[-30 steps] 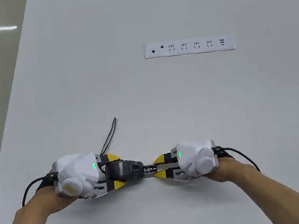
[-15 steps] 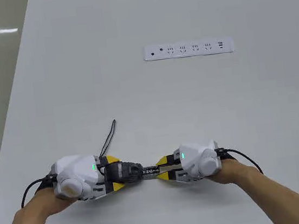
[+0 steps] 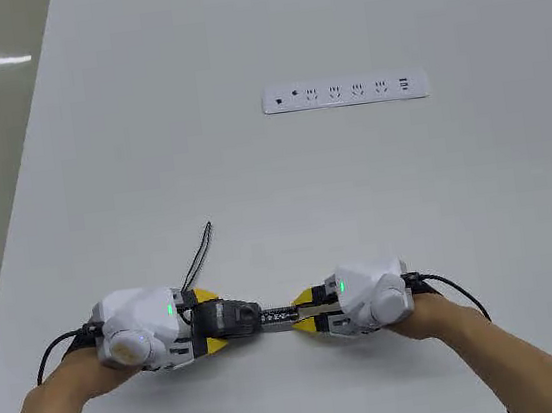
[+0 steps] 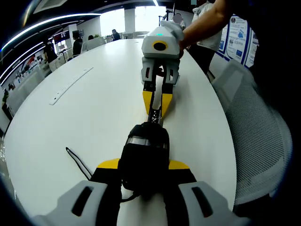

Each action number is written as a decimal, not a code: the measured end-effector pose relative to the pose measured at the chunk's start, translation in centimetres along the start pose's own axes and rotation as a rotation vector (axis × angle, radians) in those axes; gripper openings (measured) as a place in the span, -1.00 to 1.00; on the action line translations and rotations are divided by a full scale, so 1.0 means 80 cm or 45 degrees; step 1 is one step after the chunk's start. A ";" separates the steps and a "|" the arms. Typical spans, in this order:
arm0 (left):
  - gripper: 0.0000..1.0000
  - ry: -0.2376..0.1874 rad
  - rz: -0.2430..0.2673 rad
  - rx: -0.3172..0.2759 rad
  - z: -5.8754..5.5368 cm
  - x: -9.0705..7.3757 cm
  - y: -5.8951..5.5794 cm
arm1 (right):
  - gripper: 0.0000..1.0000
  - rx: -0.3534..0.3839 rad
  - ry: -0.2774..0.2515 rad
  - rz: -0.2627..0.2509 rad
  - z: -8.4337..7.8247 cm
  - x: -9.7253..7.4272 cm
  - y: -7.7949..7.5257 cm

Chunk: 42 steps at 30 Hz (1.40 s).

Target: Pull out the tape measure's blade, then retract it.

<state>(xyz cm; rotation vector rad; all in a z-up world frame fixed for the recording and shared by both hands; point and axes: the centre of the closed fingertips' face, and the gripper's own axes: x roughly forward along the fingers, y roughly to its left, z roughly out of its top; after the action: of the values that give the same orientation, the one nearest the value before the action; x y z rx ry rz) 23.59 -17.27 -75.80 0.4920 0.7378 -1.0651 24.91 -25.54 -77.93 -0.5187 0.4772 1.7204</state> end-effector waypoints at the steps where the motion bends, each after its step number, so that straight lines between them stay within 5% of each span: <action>1: -0.40 0.000 0.000 0.001 0.000 0.000 0.000 | -0.80 0.001 0.000 0.000 0.000 -0.001 0.000; 42: -0.40 0.013 -0.005 0.002 -0.002 -0.003 0.001 | -0.80 0.012 0.015 -0.007 -0.016 -0.032 0.002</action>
<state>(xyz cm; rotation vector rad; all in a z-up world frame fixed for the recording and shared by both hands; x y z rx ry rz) 23.50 -16.95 -75.72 0.4980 0.7471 -1.0673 25.36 -28.37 -77.48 -0.5233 0.4916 1.7103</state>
